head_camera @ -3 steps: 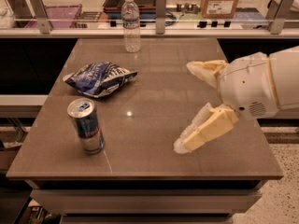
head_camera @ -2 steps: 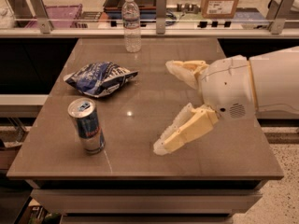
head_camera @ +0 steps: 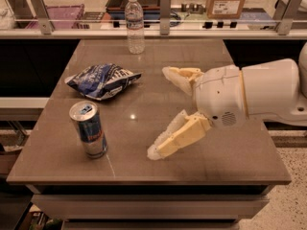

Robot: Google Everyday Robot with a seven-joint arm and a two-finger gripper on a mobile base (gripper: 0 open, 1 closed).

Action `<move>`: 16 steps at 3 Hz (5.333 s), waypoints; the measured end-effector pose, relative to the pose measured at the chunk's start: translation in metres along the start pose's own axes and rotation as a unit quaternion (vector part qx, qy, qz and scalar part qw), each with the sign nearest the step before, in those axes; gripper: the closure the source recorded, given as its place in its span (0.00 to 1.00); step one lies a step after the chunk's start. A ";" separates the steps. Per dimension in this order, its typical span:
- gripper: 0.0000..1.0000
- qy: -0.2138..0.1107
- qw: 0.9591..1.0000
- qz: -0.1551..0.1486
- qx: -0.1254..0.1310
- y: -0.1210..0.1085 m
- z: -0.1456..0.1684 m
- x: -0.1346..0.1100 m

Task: Move redbull can near water bottle

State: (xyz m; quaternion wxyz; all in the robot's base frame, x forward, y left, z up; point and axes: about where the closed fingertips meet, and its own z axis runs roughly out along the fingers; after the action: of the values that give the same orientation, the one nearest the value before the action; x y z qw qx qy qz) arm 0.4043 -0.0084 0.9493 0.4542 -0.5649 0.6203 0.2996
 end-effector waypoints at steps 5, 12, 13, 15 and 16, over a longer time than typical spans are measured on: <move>0.00 -0.165 0.982 -0.012 -0.096 0.024 0.121 -0.023; 1.00 -0.173 0.976 -0.012 -0.130 0.043 0.158 -0.028; 1.00 -0.167 0.978 -0.009 -0.126 0.037 0.154 -0.034; 1.00 -0.152 0.988 0.004 -0.034 -0.029 0.112 -0.069; 1.00 -0.151 0.988 0.007 0.026 -0.074 0.082 -0.086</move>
Offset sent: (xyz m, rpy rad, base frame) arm 0.0032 0.0812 -0.0233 0.2787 -0.0452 0.1456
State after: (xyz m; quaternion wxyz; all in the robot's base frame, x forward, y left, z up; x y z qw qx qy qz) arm 0.4907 0.0872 1.0038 0.5552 -0.4963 0.5562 0.3689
